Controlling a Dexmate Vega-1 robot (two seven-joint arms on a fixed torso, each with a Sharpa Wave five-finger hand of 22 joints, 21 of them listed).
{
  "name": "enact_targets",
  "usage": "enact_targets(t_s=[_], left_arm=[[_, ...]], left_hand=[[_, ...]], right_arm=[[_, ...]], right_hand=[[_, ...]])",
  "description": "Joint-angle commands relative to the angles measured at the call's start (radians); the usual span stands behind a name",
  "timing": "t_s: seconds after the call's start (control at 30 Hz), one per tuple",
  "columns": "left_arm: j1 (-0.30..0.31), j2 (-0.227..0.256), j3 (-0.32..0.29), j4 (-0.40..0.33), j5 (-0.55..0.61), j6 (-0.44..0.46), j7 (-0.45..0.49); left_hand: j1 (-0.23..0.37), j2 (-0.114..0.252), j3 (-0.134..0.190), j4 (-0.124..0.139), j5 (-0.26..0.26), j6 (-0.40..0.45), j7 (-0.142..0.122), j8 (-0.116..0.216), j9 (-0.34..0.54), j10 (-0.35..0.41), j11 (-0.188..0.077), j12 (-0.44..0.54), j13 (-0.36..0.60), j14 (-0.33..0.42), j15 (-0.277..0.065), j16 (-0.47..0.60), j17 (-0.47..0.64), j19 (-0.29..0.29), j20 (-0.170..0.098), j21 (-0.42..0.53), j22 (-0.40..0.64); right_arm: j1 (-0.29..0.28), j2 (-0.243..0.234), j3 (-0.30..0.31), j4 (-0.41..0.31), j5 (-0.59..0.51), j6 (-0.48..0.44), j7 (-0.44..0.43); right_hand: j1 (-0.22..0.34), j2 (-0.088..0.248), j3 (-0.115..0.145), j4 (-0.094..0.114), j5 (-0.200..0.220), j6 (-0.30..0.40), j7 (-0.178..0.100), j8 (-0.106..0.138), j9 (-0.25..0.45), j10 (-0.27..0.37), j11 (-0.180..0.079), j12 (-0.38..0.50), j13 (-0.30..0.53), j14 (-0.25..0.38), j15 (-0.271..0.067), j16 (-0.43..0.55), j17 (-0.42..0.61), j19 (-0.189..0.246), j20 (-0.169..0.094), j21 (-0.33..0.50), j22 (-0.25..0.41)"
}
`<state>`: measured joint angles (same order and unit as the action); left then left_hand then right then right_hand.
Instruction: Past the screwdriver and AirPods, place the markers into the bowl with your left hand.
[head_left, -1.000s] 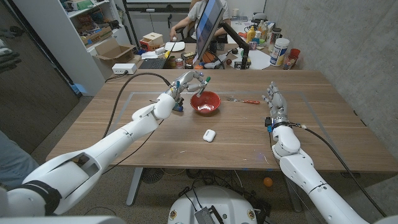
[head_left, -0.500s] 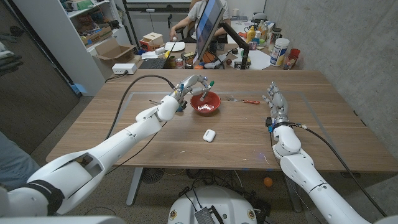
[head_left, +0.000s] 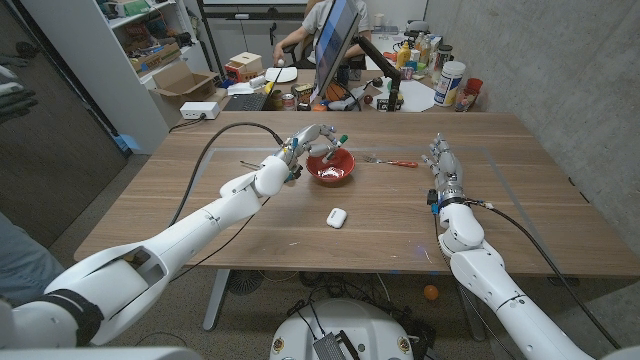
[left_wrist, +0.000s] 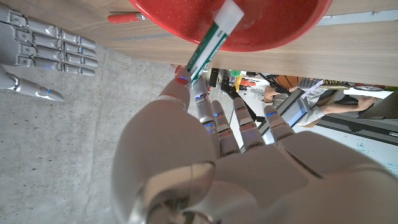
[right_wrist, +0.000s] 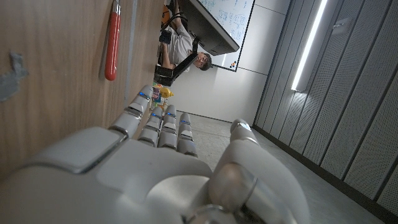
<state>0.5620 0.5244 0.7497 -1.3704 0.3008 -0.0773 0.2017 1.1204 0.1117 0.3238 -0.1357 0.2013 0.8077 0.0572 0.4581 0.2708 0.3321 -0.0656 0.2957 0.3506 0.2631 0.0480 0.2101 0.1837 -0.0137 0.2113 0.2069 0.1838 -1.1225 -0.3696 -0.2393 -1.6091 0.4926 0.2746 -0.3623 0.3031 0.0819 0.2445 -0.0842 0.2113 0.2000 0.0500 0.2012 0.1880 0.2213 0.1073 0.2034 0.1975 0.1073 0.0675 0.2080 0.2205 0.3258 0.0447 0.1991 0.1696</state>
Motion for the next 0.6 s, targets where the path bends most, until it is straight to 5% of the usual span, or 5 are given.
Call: enact_targets(t_s=[0.03,0.6], left_arm=[[0.007,0.005,-0.004,-0.006,-0.017,0.001,-0.014],[0.01,0.011,-0.007,-0.018,-0.02,0.002,-0.02]], left_hand=[[-0.043,-0.02,-0.012,0.003,-0.007,-0.021,-0.001,-0.024,-0.009,-0.01,0.005,-0.007,0.006,-0.006,0.001,-0.006,0.004,-0.012,0.003,-0.003,0.005],[-0.086,-0.033,-0.024,0.011,-0.012,-0.014,0.002,-0.041,-0.025,-0.025,0.019,-0.014,0.01,-0.024,0.012,-0.01,0.007,-0.025,0.004,-0.005,0.006]], right_arm=[[0.003,0.004,-0.002,0.01,0.002,0.003,0.007],[0.005,0.005,-0.004,0.013,0.003,0.003,0.011]], right_hand=[[-0.001,-0.006,0.005,-0.004,0.005,0.008,-0.005,-0.003,0.002,0.01,0.0,-0.001,0.002,0.01,0.0,0.003,0.002,0.001,0.002,-0.003,0.004],[-0.002,-0.005,0.005,-0.005,0.005,0.009,-0.006,-0.003,0.002,0.01,0.0,-0.001,0.002,0.011,0.001,0.003,0.002,0.001,0.004,-0.003,0.004]])
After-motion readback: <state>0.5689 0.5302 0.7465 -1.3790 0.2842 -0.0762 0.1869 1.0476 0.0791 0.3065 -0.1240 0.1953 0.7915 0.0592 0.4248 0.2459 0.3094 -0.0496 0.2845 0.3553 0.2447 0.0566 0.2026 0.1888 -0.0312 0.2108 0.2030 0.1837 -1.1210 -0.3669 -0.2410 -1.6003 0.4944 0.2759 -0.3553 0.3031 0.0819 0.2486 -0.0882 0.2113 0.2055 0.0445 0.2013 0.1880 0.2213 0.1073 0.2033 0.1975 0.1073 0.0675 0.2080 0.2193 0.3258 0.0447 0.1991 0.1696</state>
